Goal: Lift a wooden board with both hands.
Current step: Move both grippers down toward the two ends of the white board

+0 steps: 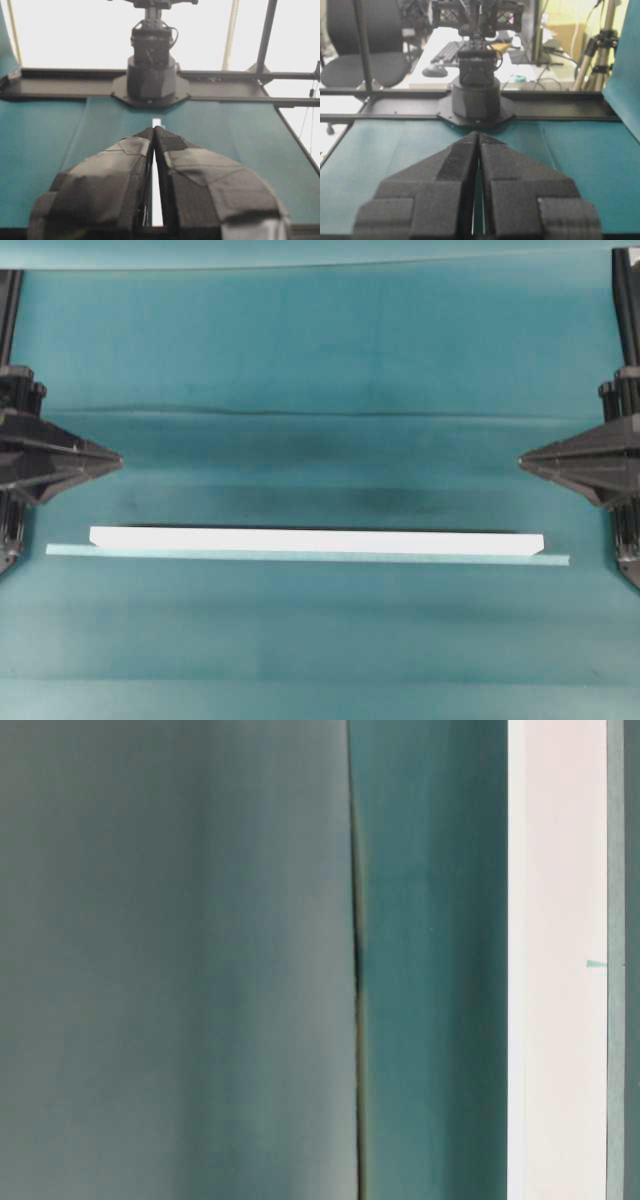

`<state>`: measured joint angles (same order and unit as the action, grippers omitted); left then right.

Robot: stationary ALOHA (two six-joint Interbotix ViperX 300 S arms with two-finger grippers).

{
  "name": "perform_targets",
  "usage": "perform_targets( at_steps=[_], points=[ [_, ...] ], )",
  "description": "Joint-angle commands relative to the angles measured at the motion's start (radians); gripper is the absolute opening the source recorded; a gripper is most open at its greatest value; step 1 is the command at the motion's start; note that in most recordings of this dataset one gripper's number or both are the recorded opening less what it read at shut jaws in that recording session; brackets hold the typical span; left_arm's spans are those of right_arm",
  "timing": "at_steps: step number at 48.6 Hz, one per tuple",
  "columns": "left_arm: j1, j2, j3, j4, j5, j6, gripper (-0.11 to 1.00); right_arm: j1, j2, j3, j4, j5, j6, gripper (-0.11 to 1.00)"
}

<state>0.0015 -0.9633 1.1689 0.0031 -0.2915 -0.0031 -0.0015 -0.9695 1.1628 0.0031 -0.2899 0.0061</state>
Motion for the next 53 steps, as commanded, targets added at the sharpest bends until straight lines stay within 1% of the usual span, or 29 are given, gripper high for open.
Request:
perform_targets(
  at_steps=[1, 2, 4, 6, 8, 12, 16, 21, 25, 29, 31, 33, 41, 46, 53],
  points=[
    [0.000, 0.077, -0.028, 0.000, 0.028, -0.060, 0.14, -0.008, 0.026, -0.006, 0.020, -0.003, 0.014, 0.10],
    [0.000, 0.089, -0.035, 0.000, 0.037, -0.075, 0.14, -0.008, 0.029, -0.011, 0.035, 0.002, 0.015, 0.10],
    [0.000, 0.115, -0.054, 0.003, 0.060, -0.106, 0.16, -0.008, 0.035, -0.020, 0.080, 0.020, 0.031, 0.05],
    [0.000, 0.143, -0.074, 0.006, 0.080, -0.135, 0.11, -0.011, 0.040, -0.029, 0.120, 0.055, 0.049, 0.01],
    [0.000, 0.163, -0.092, 0.009, 0.097, -0.160, 0.06, -0.014, 0.044, -0.040, 0.144, 0.104, 0.064, 0.00],
    [0.000, 0.196, -0.133, 0.011, 0.132, -0.189, 0.01, -0.015, 0.051, -0.067, 0.153, 0.221, 0.087, 0.00],
    [-0.002, 0.216, -0.170, 0.011, 0.176, -0.198, 0.00, -0.015, 0.063, -0.110, 0.153, 0.348, 0.109, 0.00],
    [-0.005, 0.242, -0.221, 0.011, 0.278, -0.196, 0.00, -0.018, 0.097, -0.164, 0.155, 0.474, 0.126, 0.00],
    [-0.011, 0.265, -0.262, 0.012, 0.379, -0.195, 0.00, -0.028, 0.140, -0.209, 0.175, 0.568, 0.172, 0.00],
    [-0.020, 0.296, -0.301, 0.012, 0.477, -0.190, 0.00, -0.041, 0.199, -0.253, 0.172, 0.653, 0.227, 0.00],
    [-0.023, 0.308, -0.318, 0.012, 0.512, -0.190, 0.00, -0.041, 0.230, -0.270, 0.164, 0.689, 0.239, 0.00],
    [-0.025, 0.321, -0.330, 0.011, 0.540, -0.189, 0.00, -0.041, 0.270, -0.288, 0.152, 0.726, 0.238, 0.00],
    [-0.026, 0.383, -0.382, 0.020, 0.641, -0.178, 0.00, -0.035, 0.396, -0.353, 0.127, 0.801, 0.227, 0.00],
    [-0.026, 0.437, -0.420, 0.025, 0.732, -0.150, 0.00, -0.028, 0.469, -0.405, 0.104, 0.851, 0.209, 0.00],
    [-0.026, 0.499, -0.460, 0.025, 0.807, -0.109, 0.00, -0.017, 0.578, -0.494, 0.071, 0.965, 0.184, 0.00]
  ],
)
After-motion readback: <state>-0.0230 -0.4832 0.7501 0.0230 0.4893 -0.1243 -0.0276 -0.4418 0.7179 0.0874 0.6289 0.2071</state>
